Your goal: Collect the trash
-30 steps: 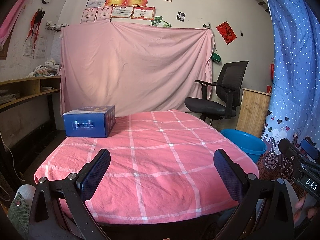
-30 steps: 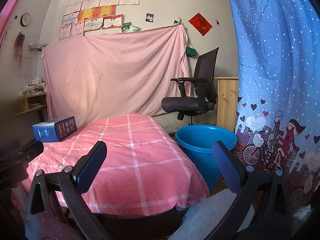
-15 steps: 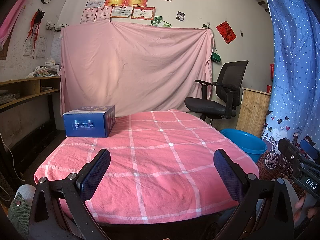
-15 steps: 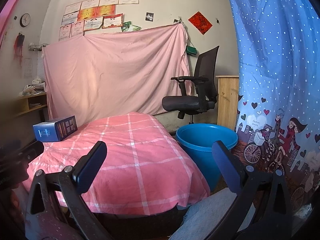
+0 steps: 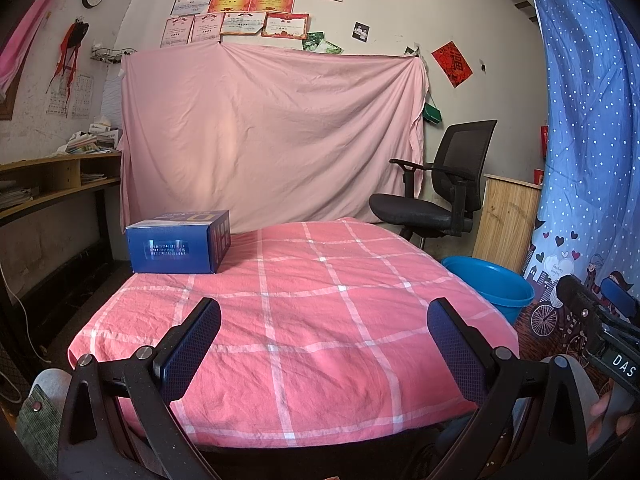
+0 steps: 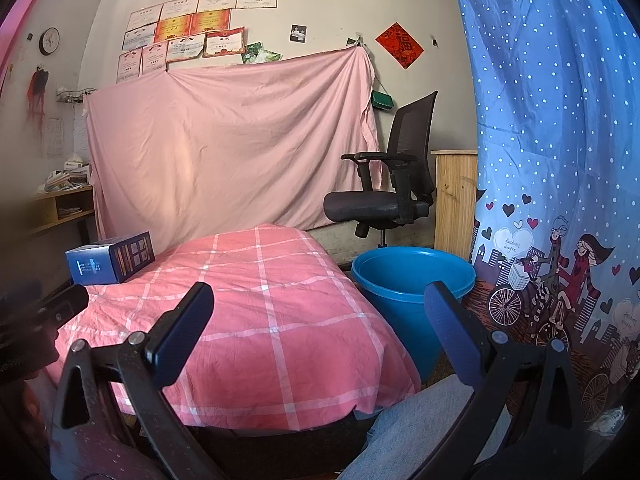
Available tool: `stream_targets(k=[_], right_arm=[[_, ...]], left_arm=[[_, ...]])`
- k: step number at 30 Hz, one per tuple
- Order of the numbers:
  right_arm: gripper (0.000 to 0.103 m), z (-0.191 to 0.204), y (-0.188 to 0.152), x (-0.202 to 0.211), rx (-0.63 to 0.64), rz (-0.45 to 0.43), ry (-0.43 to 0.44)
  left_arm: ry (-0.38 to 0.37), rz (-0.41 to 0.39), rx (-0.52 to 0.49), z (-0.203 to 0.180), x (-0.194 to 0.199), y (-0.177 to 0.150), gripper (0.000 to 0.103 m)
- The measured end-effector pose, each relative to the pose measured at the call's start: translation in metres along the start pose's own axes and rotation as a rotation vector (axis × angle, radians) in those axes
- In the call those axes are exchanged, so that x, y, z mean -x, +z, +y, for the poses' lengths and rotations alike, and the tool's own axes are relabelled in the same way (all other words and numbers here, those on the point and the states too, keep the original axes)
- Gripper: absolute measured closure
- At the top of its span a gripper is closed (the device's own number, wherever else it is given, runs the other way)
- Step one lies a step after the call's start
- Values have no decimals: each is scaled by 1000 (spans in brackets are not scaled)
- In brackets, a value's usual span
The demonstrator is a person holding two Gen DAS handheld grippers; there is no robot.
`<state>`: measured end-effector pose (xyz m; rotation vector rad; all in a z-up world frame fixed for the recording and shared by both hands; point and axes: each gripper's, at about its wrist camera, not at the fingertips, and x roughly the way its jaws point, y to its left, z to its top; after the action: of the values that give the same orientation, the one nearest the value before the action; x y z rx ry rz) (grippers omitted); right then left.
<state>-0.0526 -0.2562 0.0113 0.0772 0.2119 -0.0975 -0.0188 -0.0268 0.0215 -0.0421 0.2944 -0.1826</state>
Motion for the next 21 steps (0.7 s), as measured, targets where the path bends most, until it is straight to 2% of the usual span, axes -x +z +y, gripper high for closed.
stream_targets(k=[21], right_arm=[[0, 0, 0, -1, -3, 4, 1]], left_arm=[[-3, 5, -1, 1, 0, -1, 2]])
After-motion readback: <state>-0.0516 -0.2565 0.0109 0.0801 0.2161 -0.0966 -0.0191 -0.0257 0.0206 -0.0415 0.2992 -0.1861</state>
